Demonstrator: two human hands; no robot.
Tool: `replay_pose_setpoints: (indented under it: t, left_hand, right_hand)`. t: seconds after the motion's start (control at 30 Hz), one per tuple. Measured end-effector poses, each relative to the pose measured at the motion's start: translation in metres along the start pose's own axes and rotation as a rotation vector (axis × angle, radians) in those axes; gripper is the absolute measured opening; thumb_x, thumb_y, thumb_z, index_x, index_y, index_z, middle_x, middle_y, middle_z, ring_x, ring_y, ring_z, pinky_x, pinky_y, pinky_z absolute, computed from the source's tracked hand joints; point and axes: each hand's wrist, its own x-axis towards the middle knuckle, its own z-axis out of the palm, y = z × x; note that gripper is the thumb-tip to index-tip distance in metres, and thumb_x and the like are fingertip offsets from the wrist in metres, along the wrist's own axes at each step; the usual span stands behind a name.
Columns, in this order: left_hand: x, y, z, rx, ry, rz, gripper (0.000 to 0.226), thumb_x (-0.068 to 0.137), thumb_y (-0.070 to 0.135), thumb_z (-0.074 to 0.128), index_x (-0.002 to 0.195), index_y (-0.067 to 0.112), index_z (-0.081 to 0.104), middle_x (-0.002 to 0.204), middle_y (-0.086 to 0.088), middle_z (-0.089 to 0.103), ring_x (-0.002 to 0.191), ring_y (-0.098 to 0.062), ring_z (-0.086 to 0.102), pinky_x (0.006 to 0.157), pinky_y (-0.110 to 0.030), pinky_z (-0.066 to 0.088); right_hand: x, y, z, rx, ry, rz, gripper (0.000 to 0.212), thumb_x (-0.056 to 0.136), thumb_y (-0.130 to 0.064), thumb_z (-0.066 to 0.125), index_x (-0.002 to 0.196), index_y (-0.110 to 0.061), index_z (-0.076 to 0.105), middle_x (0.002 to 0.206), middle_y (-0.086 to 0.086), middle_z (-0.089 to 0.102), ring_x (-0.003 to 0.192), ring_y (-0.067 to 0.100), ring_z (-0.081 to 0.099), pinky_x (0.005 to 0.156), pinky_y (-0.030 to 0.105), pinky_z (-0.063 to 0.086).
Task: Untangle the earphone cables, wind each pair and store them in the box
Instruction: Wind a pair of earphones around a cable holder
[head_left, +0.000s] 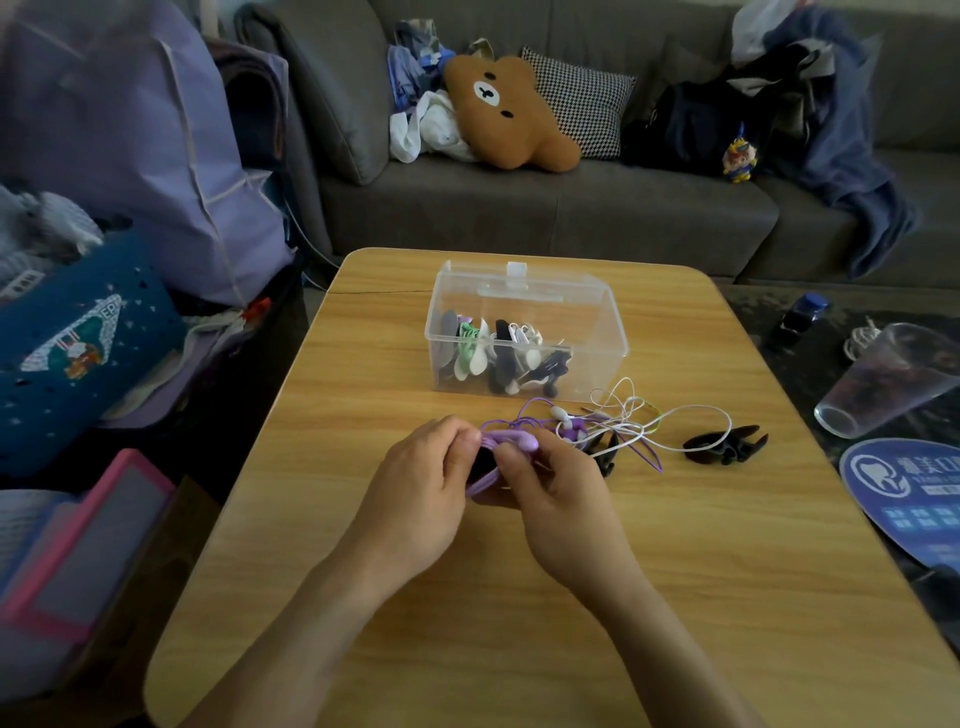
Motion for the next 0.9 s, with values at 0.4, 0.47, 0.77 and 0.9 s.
replay_pose_setpoints:
  t: [0.4,0.47,0.77,0.9]
  left_hand:
    - [-0.004,0.006,-0.001,-0.074,-0.222,0.021,0.009,0.099,0.028,0.055,0.098,0.02,0.058,0.087,0.012,0.059,0.067,0.004,0.053,0.062,-0.014,0.036]
    - [-0.004,0.009,0.001,-0.106,-0.157,0.015,0.008,0.1,0.024,0.053,0.096,0.019,0.058,0.079,0.012,0.059,0.06,0.005,0.053,0.058,-0.013,0.035]
    - [-0.003,0.004,0.004,-0.008,-0.018,0.021,0.01,0.099,0.021,0.052,0.09,0.023,0.056,0.081,0.009,0.061,0.076,-0.006,0.058,0.064,-0.015,0.038]
    - [-0.003,0.009,0.005,0.008,0.013,0.029,0.011,0.098,0.028,0.051,0.089,0.023,0.056,0.084,0.01,0.058,0.077,-0.005,0.055,0.063,-0.014,0.036]
  right_hand:
    - [-0.005,0.006,-0.003,-0.299,0.111,0.059,0.026,0.096,-0.029,0.047,0.088,-0.012,0.065,0.071,0.002,0.073,0.069,0.02,0.072,0.07,0.048,0.057]
    - [-0.006,0.004,-0.002,-0.315,0.137,0.026,0.025,0.1,-0.026,0.047,0.089,-0.013,0.065,0.069,-0.001,0.073,0.067,0.015,0.071,0.07,0.041,0.057]
    - [-0.007,-0.005,-0.008,-0.213,0.01,-0.029,0.006,0.09,-0.02,0.071,0.096,-0.021,0.072,0.079,-0.003,0.076,0.076,0.012,0.074,0.077,0.041,0.059]
    - [-0.004,-0.003,-0.008,-0.039,0.048,-0.039,0.012,0.093,-0.007,0.066,0.101,-0.012,0.074,0.083,0.005,0.076,0.074,0.015,0.073,0.066,0.027,0.058]
